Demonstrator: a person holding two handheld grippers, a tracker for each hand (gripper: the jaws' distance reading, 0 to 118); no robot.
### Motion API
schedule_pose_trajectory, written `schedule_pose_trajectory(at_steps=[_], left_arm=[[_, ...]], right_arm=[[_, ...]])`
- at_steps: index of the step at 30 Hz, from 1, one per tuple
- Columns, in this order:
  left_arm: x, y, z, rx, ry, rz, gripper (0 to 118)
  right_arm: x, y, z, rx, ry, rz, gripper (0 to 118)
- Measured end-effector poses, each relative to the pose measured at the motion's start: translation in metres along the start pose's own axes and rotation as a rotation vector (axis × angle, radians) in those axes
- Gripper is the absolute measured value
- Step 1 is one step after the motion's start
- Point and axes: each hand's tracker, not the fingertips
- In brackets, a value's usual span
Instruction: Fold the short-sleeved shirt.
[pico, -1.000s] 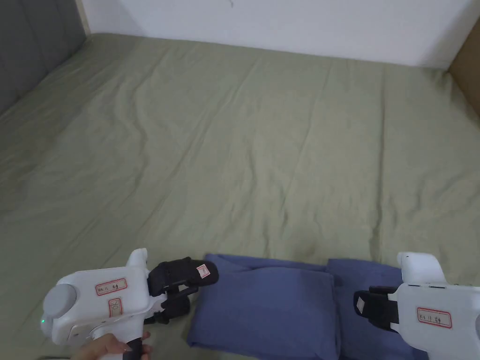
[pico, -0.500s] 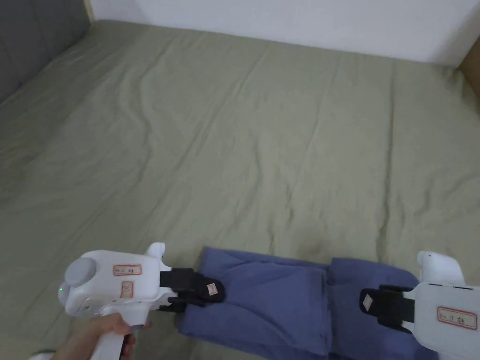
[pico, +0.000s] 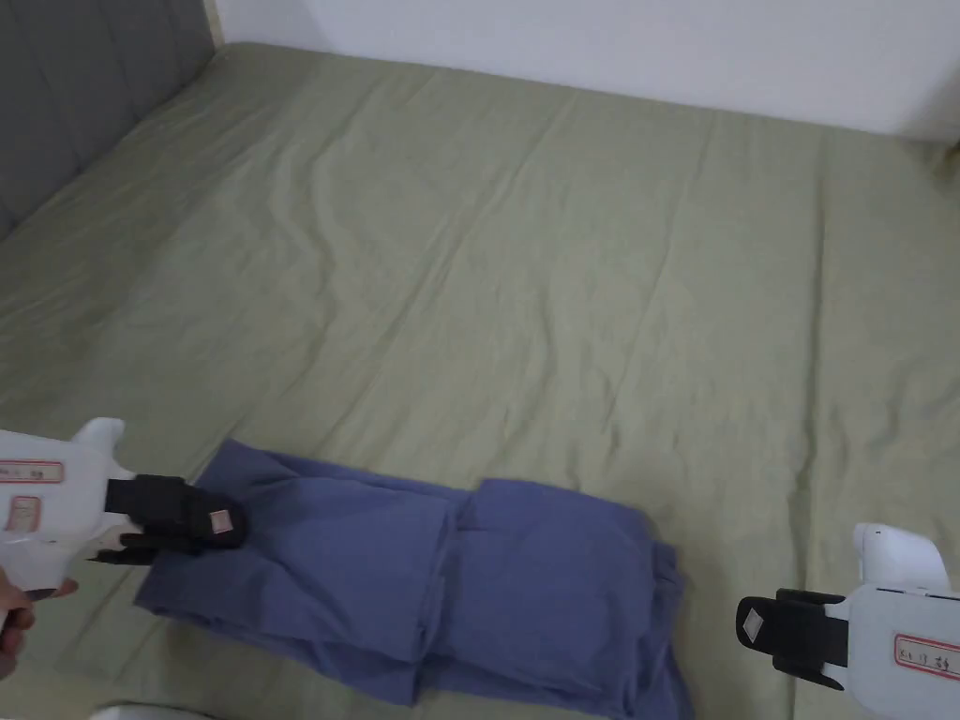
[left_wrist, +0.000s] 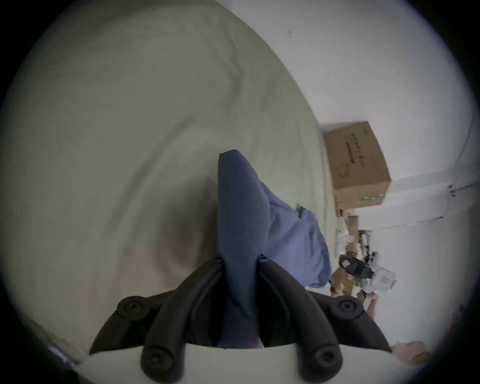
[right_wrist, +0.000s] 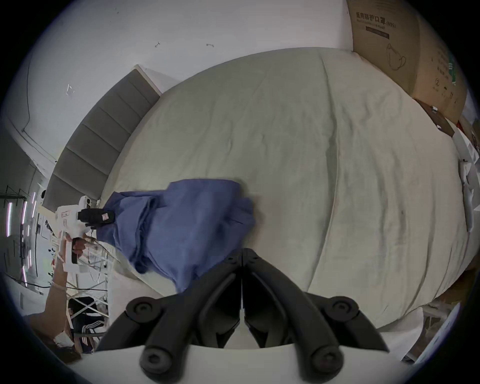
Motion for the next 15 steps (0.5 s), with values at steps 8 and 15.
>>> schedule_pose_trajectory(at_steps=[8,15], left_arm=[[0.086,-0.020,0.028,0.018,0.116,0.018,12],[0.200,-0.028,0.019,0.068,0.083,-0.123,12]], right_arm=[[0.004,-0.004,0.000,-0.004,0.022,0.004,0],[0.022,-0.005,0.010,0.043,0.047,-0.037,0]])
